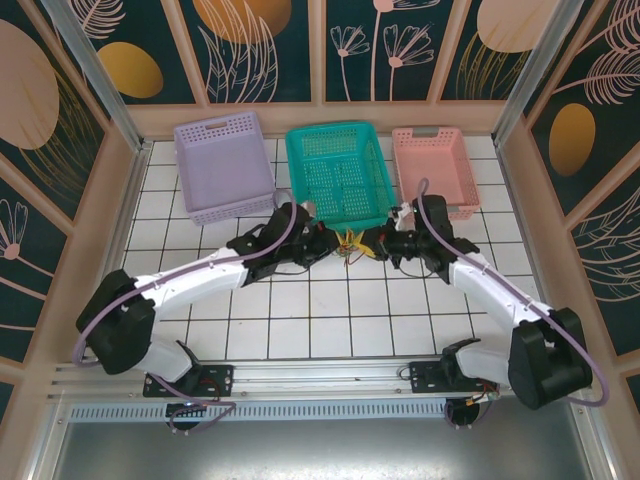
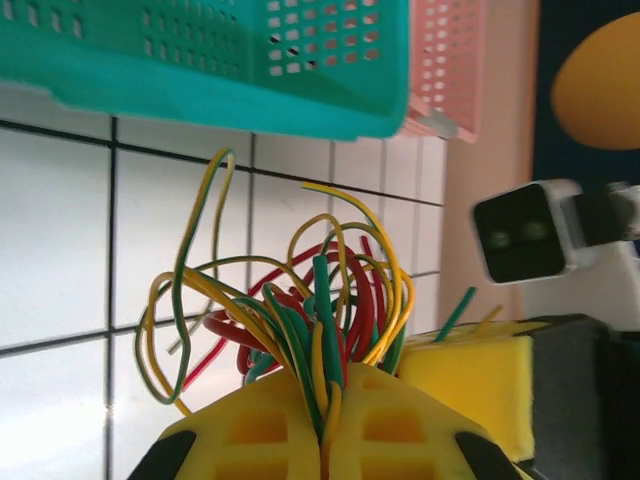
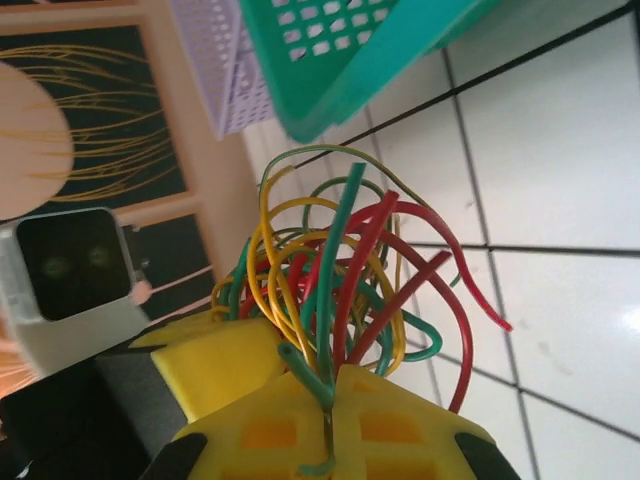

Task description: Untangle the cables

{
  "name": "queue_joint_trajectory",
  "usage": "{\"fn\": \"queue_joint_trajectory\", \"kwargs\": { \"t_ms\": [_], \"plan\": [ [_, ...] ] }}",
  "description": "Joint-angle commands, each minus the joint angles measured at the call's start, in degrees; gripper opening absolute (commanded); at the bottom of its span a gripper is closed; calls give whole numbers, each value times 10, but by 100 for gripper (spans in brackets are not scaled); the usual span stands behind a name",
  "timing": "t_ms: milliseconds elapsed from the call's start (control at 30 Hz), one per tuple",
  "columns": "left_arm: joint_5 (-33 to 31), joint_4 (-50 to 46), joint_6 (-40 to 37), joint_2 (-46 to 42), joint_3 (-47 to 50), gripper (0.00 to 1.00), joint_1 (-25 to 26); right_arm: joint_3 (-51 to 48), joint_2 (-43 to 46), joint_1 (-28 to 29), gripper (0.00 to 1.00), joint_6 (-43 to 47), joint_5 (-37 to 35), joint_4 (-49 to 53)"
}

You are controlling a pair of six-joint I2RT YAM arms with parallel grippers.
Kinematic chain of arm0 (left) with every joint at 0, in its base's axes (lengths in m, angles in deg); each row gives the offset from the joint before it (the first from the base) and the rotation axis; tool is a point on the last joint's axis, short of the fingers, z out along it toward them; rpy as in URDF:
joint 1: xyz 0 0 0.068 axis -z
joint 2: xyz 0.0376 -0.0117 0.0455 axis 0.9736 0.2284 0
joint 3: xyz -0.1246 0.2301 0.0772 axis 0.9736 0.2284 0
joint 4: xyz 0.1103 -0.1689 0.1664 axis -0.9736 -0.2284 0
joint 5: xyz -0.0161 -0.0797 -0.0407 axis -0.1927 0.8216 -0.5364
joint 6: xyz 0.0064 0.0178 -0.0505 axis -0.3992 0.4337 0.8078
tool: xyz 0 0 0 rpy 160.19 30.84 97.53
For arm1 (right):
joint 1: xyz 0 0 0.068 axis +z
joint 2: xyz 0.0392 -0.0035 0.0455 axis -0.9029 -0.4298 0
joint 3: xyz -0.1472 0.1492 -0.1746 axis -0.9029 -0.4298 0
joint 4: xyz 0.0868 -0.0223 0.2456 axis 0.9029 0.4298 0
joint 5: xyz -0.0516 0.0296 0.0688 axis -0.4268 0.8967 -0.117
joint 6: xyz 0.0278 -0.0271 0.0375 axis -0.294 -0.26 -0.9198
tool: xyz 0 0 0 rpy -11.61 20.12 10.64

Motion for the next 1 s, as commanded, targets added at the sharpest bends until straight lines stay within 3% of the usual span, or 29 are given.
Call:
{"fn": "queue_joint_trajectory", "kwargs": {
  "t_ms": [0,133,300,400,667,767,867,900,967],
  "plan": [
    [-50,27,83,-42,75,0,-39,-45,50,-36,0,-171,27,-127],
    [-64,99,151,-81,130,0,-50,-132,105,-38,0,-315,-7,-173],
    [-89,173,222,-134,204,0,-63,-166,137,-45,0,-313,-11,-99],
    [-82,169,232,-143,219,0,-67,-155,137,-54,0,-263,-15,-49],
    [-105,-67,104,-157,154,0,-67,-22,59,-85,0,7,-56,154],
    [-144,-170,71,-166,137,0,-67,23,40,-90,0,75,-87,204],
    [-156,-206,57,-168,139,0,-67,45,28,-91,0,111,-101,218],
    [-156,-208,57,-169,143,2,-67,47,25,-89,0,115,-101,217],
    [-147,-199,62,-168,156,16,-68,47,19,-86,0,122,-98,210]
  ]
}}
